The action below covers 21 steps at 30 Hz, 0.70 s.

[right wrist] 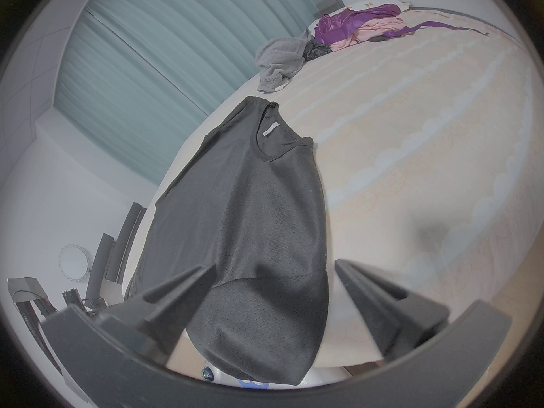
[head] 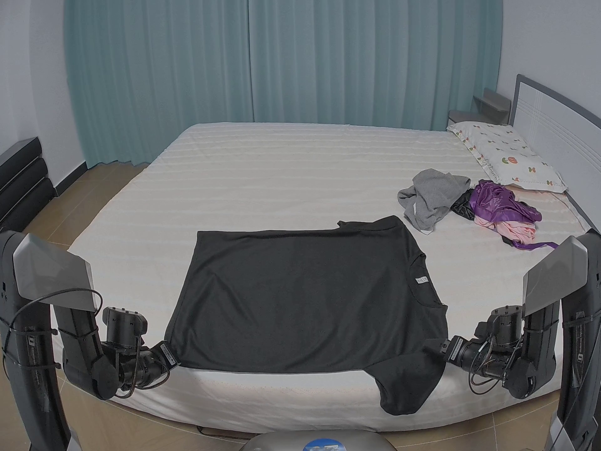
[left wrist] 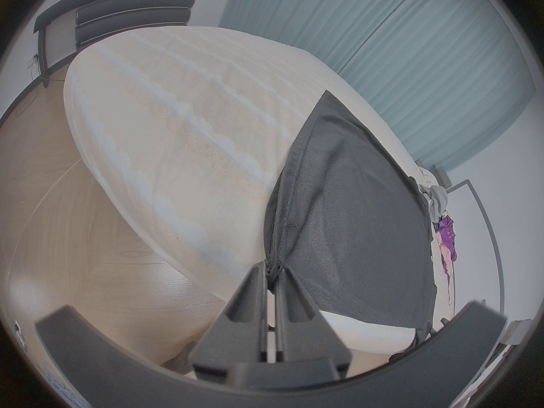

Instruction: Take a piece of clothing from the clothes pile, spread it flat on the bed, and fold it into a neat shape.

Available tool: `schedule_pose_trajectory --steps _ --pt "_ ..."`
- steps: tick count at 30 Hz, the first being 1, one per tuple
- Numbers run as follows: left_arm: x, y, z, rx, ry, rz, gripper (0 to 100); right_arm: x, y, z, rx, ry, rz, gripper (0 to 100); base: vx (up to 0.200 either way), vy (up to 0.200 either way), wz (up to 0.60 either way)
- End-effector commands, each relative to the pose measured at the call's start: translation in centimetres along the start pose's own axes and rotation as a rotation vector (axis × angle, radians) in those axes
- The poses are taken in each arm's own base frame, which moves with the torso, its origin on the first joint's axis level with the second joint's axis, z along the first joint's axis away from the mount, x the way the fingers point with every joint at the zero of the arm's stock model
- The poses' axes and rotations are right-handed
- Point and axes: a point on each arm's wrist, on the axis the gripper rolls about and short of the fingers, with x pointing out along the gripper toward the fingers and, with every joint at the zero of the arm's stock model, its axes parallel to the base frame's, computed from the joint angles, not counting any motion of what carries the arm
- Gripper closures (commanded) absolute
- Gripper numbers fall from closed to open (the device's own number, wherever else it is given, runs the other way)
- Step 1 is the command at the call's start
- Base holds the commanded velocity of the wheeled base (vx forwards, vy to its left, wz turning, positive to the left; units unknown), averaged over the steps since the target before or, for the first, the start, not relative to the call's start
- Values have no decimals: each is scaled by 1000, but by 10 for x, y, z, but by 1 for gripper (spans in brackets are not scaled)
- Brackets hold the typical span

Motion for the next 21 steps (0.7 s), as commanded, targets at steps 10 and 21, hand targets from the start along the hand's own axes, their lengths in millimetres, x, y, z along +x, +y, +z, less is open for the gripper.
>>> schedule_pose_trajectory --steps 10,21 --pt "0 0 0 1 1 0 100 1 -1 11 -9 -57 5 100 0 0 0" --pt "0 0 0 2 2 0 100 14 4 36 -23 -148 43 100 0 0 0"
